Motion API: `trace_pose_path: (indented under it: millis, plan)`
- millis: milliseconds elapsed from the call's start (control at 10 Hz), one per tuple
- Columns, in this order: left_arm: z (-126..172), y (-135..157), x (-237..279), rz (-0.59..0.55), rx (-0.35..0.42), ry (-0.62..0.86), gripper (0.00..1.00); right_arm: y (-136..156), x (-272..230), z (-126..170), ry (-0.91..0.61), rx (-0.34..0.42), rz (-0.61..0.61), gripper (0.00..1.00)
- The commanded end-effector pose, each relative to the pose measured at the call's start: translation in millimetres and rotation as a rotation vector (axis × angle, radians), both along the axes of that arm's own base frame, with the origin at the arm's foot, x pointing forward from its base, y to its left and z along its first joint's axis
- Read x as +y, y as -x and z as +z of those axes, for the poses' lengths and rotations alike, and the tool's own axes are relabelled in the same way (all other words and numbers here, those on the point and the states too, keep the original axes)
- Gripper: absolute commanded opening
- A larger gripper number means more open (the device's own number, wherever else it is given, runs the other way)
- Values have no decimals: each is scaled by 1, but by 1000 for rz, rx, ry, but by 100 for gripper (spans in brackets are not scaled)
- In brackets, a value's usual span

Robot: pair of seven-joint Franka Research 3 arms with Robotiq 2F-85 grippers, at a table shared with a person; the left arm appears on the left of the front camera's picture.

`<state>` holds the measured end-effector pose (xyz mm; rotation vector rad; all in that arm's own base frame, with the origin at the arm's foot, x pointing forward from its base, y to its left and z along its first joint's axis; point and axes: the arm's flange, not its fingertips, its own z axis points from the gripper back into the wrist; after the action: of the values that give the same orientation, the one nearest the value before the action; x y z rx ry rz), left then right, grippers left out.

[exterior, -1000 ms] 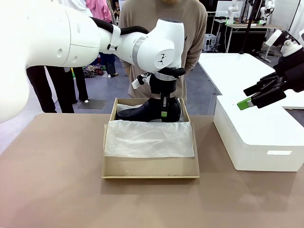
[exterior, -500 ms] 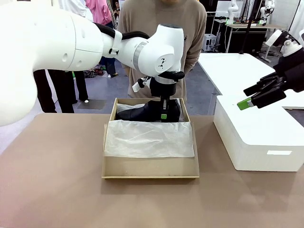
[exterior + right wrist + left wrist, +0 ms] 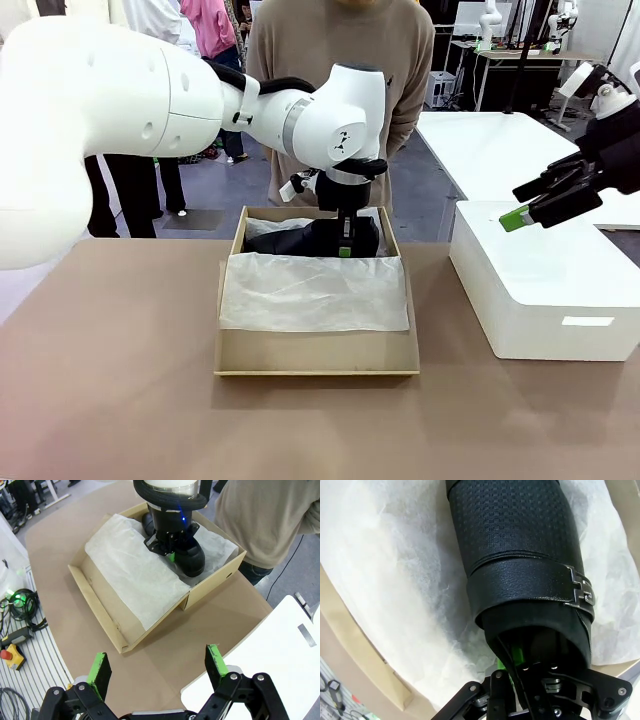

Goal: Pack the shoes into the box.
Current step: Place the other shoe of the Shoes into the Shoes Box.

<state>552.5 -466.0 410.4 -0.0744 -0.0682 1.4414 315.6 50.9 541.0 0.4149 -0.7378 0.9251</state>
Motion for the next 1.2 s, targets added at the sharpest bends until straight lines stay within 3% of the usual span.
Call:
trace_pose_path:
  millis: [0, 800, 1100]
  plan:
    - [6, -7, 1, 7, 63, 1, 0, -2, 1, 0, -17, -7, 14, 100]
    - [16, -14, -2, -45, 133, -29, 0, -2, 1, 0, -17, -7, 14, 100]
    - [17, -18, -1, -50, 126, -25, 3, -2, 1, 0, -17, -7, 14, 100]
